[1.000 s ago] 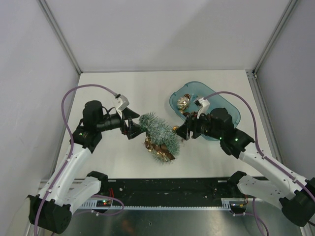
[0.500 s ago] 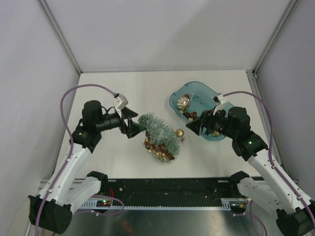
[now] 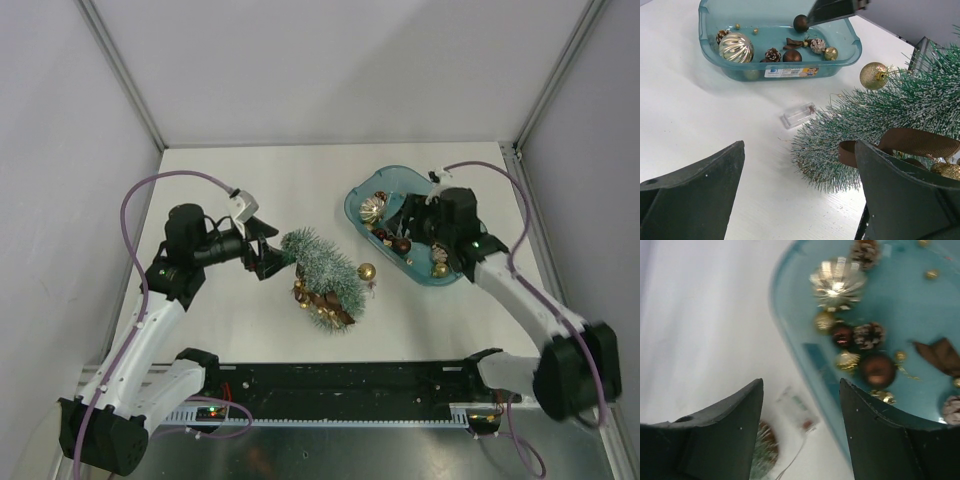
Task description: Decorate the small christmas tree
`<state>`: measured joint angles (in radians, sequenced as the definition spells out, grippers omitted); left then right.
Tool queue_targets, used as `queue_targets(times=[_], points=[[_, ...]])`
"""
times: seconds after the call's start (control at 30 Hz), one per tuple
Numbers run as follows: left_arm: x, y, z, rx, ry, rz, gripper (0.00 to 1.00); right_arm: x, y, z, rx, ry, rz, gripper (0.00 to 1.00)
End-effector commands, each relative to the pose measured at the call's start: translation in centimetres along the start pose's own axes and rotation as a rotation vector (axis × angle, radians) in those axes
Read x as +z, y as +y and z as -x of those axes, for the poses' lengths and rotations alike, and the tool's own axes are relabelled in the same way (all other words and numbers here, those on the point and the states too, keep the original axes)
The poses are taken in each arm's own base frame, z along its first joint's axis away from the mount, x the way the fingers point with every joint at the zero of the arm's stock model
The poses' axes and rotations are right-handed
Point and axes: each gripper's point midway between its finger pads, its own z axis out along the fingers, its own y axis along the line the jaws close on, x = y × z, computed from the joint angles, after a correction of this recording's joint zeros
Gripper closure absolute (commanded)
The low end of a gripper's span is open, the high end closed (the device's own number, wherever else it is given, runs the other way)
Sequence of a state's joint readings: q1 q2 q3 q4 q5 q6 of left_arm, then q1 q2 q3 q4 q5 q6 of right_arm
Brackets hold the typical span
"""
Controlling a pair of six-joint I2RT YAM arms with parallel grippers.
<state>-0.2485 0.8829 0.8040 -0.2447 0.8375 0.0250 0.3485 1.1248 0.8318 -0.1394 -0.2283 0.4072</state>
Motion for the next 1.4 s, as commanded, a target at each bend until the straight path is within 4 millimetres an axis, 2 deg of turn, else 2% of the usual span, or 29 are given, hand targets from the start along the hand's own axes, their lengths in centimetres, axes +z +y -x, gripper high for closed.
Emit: queue_targets(times=[0.0,0.07,0.1,0.2,0.33,0.5,0.7,0.83,1.13,1.23,1.37], points=[[-0.4,0.8,1.9,0.040,-0.044,0.039,0.03,5.8,-6.8,2.7,0.010,-0.057,-0.310,0.34],[-0.4,1.0,1.9,0.041,-0.043,0.047,0.01,8.6,-9.6,2.4,0.032,-0.023,-0.393,0.34],[-0.4,1.1,1.9,0.041,-0.044,0.048,0.01,9.9,-10.5,2.8,0.038,-0.025,-0.414,0.34],[-0.4,1.3,1.8,0.040,-0.041,0.053,0.00,13.8,-13.4,2.4,0.061,0.006,-0.464,0.34],[-0.3,1.6,1.5,0.034,-0.033,0.061,0.00,17.8,-14.9,3.6,0.113,-0.007,-0.442,0.35],[-0.3,1.9,1.1,0.029,-0.026,0.065,0.00,21.1,-15.2,4.7,0.140,-0.013,-0.408,0.37],[-0.4,2.1,0.7,0.019,-0.021,0.068,0.00,22.4,-14.7,4.7,0.164,-0.030,-0.349,0.37],[-0.4,2.1,0.4,0.014,-0.018,0.068,0.00,23.2,-13.8,3.7,0.177,-0.013,-0.298,0.37],[-0.5,2.1,0.4,0.011,-0.019,0.069,0.00,24.2,-13.9,1.7,0.185,0.030,-0.305,0.39],[-0.6,1.9,0.6,0.012,-0.025,0.066,0.00,24.4,-14.0,1.4,0.187,0.035,-0.310,0.46],[-1.2,1.9,1.1,0.024,-0.033,0.081,0.00,24.2,-13.6,1.8,0.180,0.025,-0.304,0.68]])
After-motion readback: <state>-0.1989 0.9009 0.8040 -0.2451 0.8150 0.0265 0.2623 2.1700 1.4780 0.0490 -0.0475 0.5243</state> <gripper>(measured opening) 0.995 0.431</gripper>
